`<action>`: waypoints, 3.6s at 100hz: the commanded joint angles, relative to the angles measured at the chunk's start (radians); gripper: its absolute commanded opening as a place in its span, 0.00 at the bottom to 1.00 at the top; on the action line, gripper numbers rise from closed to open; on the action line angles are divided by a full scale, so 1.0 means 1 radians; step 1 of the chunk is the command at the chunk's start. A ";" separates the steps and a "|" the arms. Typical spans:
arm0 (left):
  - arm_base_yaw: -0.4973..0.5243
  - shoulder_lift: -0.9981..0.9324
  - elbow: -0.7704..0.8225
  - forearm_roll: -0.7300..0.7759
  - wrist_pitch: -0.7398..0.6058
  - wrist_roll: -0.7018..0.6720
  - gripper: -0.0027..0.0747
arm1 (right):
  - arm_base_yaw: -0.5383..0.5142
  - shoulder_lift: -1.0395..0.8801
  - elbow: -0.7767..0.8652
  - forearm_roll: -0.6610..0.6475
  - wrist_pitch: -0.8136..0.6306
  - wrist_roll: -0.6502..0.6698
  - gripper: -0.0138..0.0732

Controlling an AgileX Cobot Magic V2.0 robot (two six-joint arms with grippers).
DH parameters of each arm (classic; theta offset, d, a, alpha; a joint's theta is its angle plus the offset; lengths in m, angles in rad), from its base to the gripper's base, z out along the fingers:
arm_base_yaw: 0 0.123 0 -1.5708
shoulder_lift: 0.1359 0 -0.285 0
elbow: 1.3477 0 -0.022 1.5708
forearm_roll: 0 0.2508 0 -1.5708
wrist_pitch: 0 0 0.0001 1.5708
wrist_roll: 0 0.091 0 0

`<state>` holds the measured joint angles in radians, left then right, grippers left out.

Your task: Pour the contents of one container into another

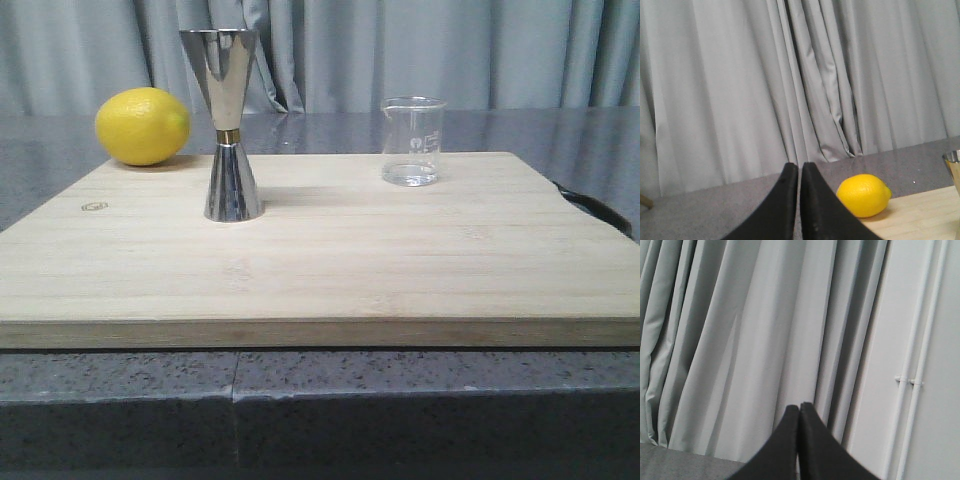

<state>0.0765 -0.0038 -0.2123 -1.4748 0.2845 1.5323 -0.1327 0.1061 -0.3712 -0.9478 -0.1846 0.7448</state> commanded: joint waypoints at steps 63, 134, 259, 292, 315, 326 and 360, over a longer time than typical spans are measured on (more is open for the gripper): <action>-0.093 -0.028 0.149 1.248 -0.313 -1.509 0.01 | 0.001 0.009 -0.024 0.001 -0.038 0.003 0.07; -0.167 -0.028 0.255 1.501 -0.370 -1.544 0.01 | 0.001 0.009 -0.024 0.001 -0.038 0.003 0.07; -0.167 -0.028 0.255 1.501 -0.368 -1.544 0.01 | 0.113 0.009 -0.024 0.720 0.185 -0.589 0.07; -0.167 -0.028 0.255 1.501 -0.368 -1.544 0.01 | 0.112 -0.070 0.121 0.814 0.226 -0.677 0.07; -0.167 -0.028 0.255 1.501 -0.368 -1.544 0.01 | 0.025 -0.136 0.303 0.904 0.150 -0.675 0.07; -0.167 -0.028 0.255 1.501 -0.368 -1.544 0.01 | 0.025 -0.136 0.344 0.904 0.148 -0.675 0.07; -0.167 -0.028 0.255 1.501 -0.368 -1.544 0.01 | 0.025 -0.136 0.415 0.882 0.177 -0.675 0.07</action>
<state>-0.0808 -0.0038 0.0042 0.0263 0.0000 -0.0053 -0.0994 -0.0074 0.0166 -0.0447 0.0527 0.0801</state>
